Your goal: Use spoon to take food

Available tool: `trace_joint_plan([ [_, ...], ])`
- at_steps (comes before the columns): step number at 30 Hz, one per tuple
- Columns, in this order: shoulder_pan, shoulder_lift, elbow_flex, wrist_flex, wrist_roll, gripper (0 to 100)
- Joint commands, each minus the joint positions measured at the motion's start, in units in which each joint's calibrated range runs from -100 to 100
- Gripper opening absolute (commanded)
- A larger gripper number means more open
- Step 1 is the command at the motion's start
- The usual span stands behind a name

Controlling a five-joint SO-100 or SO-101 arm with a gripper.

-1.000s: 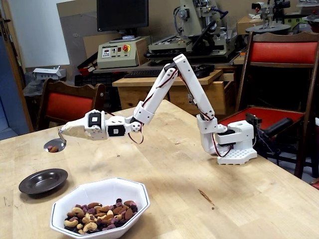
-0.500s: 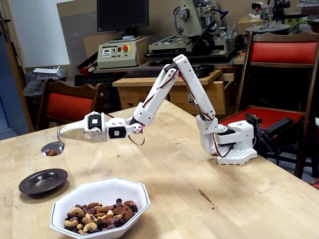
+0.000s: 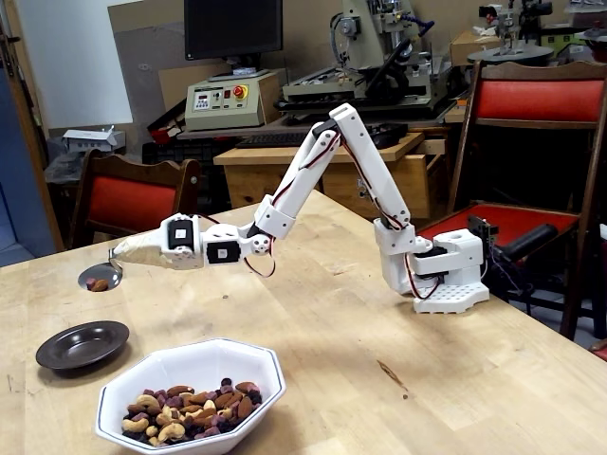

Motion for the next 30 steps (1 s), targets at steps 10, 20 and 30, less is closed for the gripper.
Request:
trace_joint_plan([
  [10, -5.18, -1.38, -3.52, -0.18, 0.44, 4],
  [20, -4.88, -1.38, -3.52, -0.25, 0.1, 4],
  [30, -4.88, -1.38, -3.6, -0.25, -0.15, 4],
])
